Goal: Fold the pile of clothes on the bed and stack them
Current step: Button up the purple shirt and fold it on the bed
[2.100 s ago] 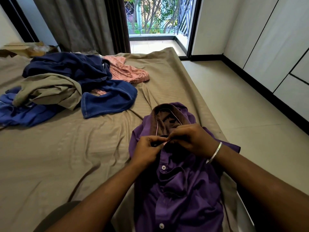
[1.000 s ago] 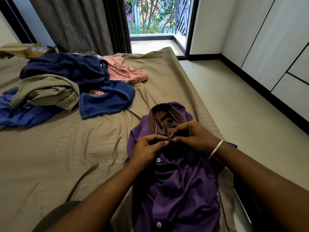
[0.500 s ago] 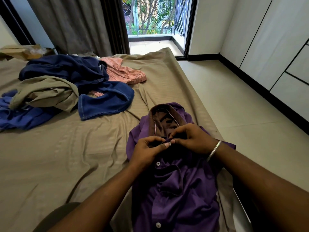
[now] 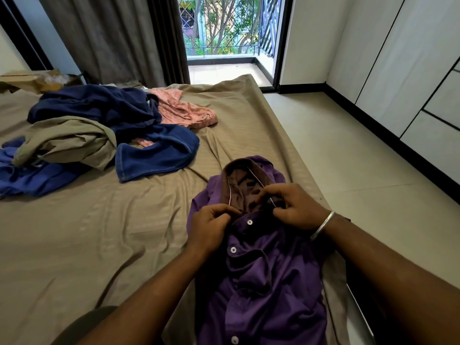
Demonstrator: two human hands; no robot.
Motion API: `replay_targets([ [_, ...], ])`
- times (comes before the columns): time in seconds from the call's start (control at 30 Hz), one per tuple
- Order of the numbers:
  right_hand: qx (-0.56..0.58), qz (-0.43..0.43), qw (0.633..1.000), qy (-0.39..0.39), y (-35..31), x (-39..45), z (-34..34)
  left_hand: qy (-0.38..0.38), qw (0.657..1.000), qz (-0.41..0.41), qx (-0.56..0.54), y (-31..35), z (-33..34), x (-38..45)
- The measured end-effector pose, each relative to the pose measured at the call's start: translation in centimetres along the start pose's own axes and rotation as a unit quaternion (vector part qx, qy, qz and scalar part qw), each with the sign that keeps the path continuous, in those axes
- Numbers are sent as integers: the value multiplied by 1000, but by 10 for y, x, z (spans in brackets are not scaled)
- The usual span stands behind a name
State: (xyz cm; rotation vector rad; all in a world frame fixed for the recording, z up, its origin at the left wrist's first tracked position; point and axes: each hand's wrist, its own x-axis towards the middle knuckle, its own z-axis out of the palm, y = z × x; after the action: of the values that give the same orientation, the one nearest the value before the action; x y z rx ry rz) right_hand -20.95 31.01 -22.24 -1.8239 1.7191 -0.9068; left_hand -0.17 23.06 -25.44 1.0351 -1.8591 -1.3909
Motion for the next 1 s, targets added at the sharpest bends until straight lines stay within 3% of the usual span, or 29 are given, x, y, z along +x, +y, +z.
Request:
replay_targets([
  [0.13, -136, 19, 990, -19, 11, -1, -12, 109, 985, 52, 123, -6, -6, 5],
  [0.27, -160, 24, 985, -62, 24, 1, -16, 44, 976, 58, 205, -28, -8, 14],
  [0.33, -127, 14, 989, -68, 29, -1, -18, 59, 970, 69, 223, -34, -7, 16],
  [0.57, -44, -36, 996, 64, 23, 1, -25, 96, 966, 166, 172, -13, -18, 23],
  [0.73, -20, -71, 994, 85, 1, 8, -31, 62, 971, 212, 91, 23, -31, 20],
  [0.87, 15, -96, 989, 110, -20, 11, -34, 56, 961, 256, 89, 51, -39, 19],
  [1.0, 43, -109, 984, 133, -42, 11, -44, 28, 989, 148, 10, 74, -36, 23],
])
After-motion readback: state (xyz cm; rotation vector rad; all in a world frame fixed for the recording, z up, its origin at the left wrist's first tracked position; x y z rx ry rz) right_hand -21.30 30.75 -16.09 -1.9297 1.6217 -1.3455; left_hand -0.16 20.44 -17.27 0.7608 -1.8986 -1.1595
